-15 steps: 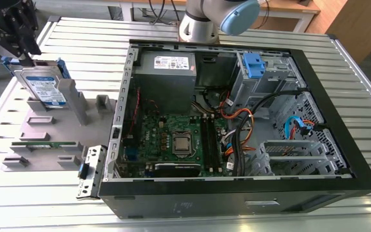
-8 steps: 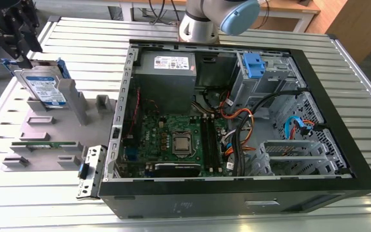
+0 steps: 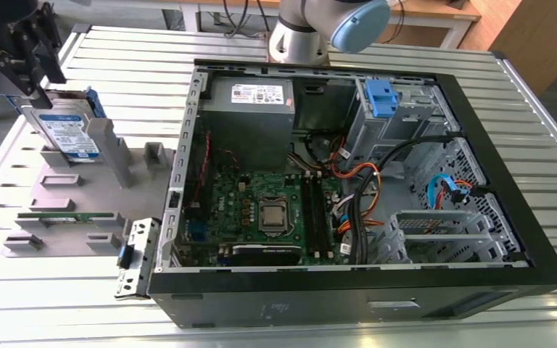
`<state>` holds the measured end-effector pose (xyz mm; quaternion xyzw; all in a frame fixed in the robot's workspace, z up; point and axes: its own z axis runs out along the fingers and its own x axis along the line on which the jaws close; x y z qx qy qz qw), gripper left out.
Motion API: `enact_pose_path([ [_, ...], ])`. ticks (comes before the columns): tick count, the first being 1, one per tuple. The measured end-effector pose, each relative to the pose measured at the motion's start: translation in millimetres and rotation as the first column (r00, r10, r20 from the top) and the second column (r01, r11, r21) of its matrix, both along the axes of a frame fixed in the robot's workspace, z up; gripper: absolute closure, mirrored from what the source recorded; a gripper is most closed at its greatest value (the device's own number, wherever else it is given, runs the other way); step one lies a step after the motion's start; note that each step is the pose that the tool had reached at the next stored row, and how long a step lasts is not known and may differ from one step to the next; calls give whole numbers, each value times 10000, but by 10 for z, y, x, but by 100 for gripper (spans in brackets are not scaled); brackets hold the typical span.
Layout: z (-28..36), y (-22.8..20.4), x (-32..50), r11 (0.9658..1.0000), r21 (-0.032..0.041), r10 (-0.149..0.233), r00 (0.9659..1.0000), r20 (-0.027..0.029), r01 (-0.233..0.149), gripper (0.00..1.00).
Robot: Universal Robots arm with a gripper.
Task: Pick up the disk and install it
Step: 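Pick up the disk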
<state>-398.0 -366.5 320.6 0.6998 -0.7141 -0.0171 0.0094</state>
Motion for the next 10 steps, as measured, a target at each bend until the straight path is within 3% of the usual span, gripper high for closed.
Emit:
enact_pose_path([
  [10, -182, 0, -22, 9993, 1, 367, 9993, 1, -367, 42],
])
